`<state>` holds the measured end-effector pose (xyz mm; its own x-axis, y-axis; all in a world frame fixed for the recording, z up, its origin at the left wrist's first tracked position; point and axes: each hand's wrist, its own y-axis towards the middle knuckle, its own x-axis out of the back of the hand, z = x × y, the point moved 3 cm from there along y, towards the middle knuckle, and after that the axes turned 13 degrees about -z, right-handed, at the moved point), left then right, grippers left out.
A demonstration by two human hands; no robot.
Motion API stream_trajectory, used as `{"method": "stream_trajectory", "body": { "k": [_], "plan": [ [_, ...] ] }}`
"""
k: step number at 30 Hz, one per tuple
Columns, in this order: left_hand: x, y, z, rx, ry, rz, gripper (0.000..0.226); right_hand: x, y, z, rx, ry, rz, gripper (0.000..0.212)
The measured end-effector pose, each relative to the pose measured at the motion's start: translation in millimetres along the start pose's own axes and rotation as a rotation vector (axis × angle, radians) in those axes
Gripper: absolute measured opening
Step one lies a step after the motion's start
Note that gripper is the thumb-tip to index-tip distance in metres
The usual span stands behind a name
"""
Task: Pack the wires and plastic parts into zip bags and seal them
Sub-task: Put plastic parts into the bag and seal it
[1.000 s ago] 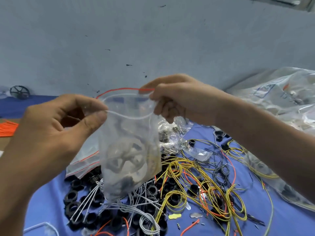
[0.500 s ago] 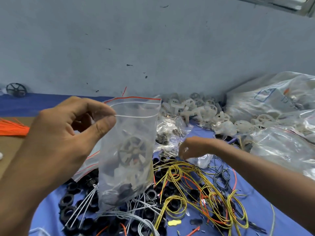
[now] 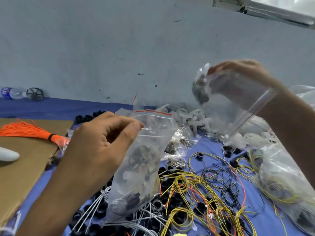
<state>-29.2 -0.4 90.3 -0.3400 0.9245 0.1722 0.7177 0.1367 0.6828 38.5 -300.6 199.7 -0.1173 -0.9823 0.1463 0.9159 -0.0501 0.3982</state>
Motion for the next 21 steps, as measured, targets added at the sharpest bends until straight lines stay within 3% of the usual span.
{"method": "stream_trajectory", "body": {
  "k": [2, 4, 5, 6, 9, 10, 14, 18, 19, 21],
  "plan": [
    [-0.2, -1.2, -0.6, 0.010, -0.018, 0.012, 0.022, -29.0, -5.2, 22.6, -0.067, 0.456, 0.329, 0.051],
    [0.8, -1.7, 0.3, 0.024, -0.041, 0.018, 0.021, -49.9, -9.9, 34.5, -0.247, 0.682, 0.458, 0.045],
    [1.3, -1.8, 0.4, 0.032, -0.053, 0.018, 0.018, -64.1, -13.4, 32.2, -0.233, 0.638, 0.543, 0.045],
    [1.8, -1.7, 0.0, 0.036, -0.064, 0.017, 0.017, -72.2, -15.9, 28.4, -0.181, 0.443, 0.517, 0.039],
    [3.9, -1.6, -2.2, 0.037, -0.059, 0.027, 0.017, -82.0, -22.5, 19.4, 0.004, -0.297, 0.331, 0.018],
    [4.6, -1.2, -2.4, 0.038, -0.050, 0.038, 0.018, -84.0, -24.0, 16.6, 0.019, -0.432, 0.289, 0.016],
    [6.9, 0.5, -2.5, 0.037, -0.043, 0.055, 0.026, -84.1, -27.7, 6.0, -0.054, -0.413, 0.259, 0.018],
    [6.7, 1.4, -2.1, 0.027, -0.041, 0.063, 0.024, -81.7, -29.3, -2.6, -0.184, -0.075, 0.210, 0.023],
    [7.1, 1.1, -1.7, 0.023, -0.040, 0.061, 0.021, -81.1, -28.4, -3.5, -0.144, -0.079, 0.209, 0.024],
    [7.2, 0.6, -1.0, 0.008, -0.029, 0.078, 0.020, -81.2, -28.4, -5.4, -0.017, -0.308, 0.271, 0.025]
  ]
}}
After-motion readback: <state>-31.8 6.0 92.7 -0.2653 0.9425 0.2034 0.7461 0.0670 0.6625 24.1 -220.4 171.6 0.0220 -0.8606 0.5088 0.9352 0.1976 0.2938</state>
